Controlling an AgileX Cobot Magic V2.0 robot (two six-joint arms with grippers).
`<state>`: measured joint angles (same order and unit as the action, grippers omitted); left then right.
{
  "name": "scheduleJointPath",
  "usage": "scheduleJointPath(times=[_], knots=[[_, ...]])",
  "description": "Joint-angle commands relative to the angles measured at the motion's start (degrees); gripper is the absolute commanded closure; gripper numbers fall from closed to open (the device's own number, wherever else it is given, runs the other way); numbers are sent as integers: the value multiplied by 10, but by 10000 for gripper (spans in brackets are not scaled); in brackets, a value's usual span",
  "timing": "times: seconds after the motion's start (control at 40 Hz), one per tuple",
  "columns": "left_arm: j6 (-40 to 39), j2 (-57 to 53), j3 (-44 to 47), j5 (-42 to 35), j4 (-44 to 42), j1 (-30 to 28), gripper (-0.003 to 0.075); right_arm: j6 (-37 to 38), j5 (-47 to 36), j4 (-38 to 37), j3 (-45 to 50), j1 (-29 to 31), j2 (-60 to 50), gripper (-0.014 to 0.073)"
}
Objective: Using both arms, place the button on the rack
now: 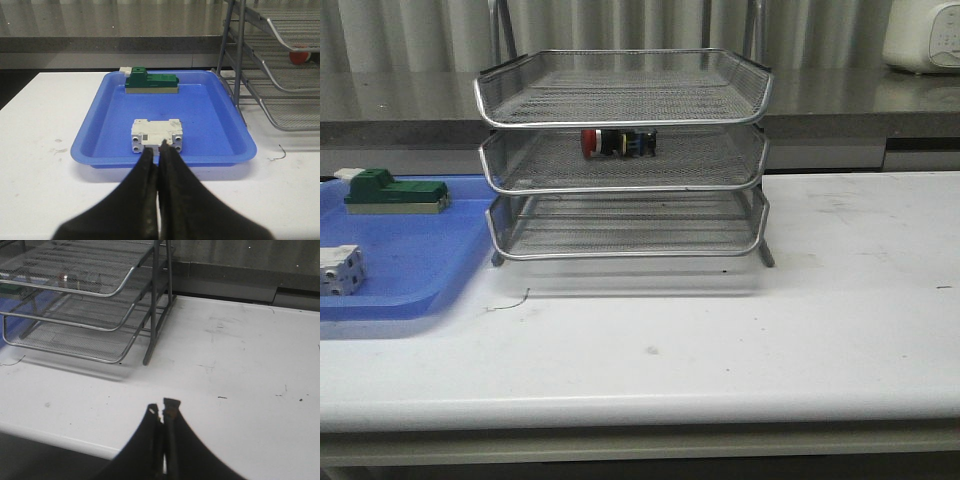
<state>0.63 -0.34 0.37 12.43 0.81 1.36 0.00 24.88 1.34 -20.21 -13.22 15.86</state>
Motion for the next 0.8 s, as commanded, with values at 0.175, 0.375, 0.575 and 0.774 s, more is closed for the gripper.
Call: scheduleJointPath(times=[0.175, 0.375, 0.575, 0.774], knots=[[-6, -11, 5, -45, -1, -1, 739, 0, -47, 1, -15, 3, 4, 653], [-6, -11, 5, -45, -1, -1, 739, 0, -79, -13, 8, 15, -22, 653], [-6, -11, 5, -45, -1, -1, 739, 0, -160, -13, 116, 86, -101, 653], [-6, -11, 5, -45, -1, -1, 739, 0, -202, 1, 218, 130, -176, 653]])
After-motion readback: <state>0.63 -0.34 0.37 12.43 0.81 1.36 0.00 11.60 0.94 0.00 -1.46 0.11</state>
